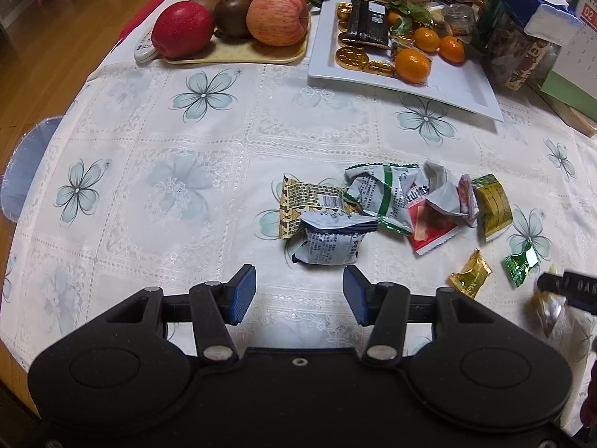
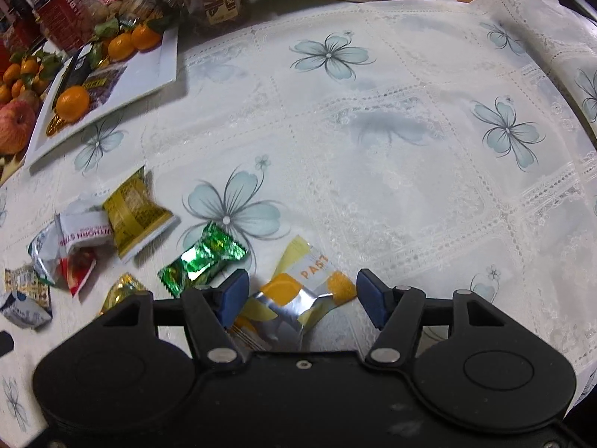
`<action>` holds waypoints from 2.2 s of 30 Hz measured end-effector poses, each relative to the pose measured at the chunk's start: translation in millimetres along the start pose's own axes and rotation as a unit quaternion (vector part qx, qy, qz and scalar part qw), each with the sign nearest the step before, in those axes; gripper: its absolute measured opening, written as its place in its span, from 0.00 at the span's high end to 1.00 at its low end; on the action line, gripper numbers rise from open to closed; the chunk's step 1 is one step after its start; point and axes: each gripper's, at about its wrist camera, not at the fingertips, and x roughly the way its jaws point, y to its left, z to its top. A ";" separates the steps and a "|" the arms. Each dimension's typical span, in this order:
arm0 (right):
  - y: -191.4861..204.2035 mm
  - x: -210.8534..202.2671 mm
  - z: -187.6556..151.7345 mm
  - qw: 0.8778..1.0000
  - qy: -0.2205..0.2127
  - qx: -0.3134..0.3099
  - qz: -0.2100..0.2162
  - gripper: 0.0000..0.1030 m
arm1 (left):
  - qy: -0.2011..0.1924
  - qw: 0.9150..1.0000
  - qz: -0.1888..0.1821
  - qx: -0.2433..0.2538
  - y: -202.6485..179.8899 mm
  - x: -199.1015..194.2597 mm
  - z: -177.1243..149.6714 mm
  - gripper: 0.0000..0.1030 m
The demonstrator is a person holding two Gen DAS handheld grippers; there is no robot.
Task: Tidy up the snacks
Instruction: 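Grasp the yellow-orange PAST pack with the right tool while the left tool approaches the blue-white pack, then grasp the blue-white milk-candy pack with the left tool and lift it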
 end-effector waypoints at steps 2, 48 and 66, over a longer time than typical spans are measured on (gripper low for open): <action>-1.0 -4.0 -5.5 1.000 0.007 -0.015 0.002 0.36 | 0.001 1.000 0.004 -0.004 0.9 1.6 0.1 0.44; -5.8 -28.8 -16.2 0.997 0.037 -0.002 0.062 0.64 | 0.030 0.999 -0.014 -0.041 -8.2 23.8 16.5 0.45; 10.3 -23.2 -23.0 0.998 0.033 -0.034 0.042 0.64 | 0.066 0.998 0.012 -0.003 -26.6 40.8 -3.9 0.45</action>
